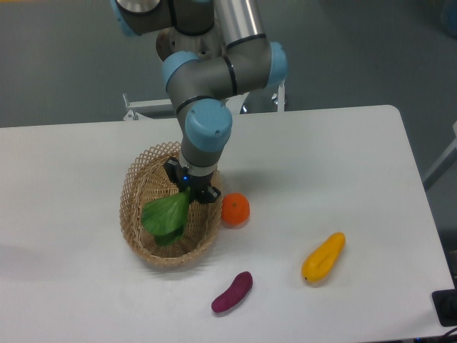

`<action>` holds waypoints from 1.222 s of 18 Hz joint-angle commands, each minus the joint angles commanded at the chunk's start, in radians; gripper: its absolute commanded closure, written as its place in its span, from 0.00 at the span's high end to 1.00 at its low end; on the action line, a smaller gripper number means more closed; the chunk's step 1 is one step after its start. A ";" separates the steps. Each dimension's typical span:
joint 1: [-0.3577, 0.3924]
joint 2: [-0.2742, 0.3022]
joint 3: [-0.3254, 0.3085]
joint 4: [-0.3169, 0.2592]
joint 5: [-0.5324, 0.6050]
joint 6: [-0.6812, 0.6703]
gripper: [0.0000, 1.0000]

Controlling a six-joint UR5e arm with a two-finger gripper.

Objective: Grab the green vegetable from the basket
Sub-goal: 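Lift the bok choy out of the basket and carry it aside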

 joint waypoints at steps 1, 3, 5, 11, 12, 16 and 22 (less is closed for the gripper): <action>0.015 0.000 0.017 -0.017 0.000 0.003 0.14; 0.041 0.000 0.052 -0.031 0.002 0.011 0.14; 0.074 0.000 0.084 -0.031 0.005 0.011 0.14; 0.160 -0.026 0.193 -0.028 0.006 0.086 0.14; 0.176 -0.037 0.207 -0.026 0.008 0.087 0.14; 0.250 -0.054 0.223 -0.025 0.011 0.147 0.15; 0.333 -0.075 0.235 -0.017 0.014 0.248 0.15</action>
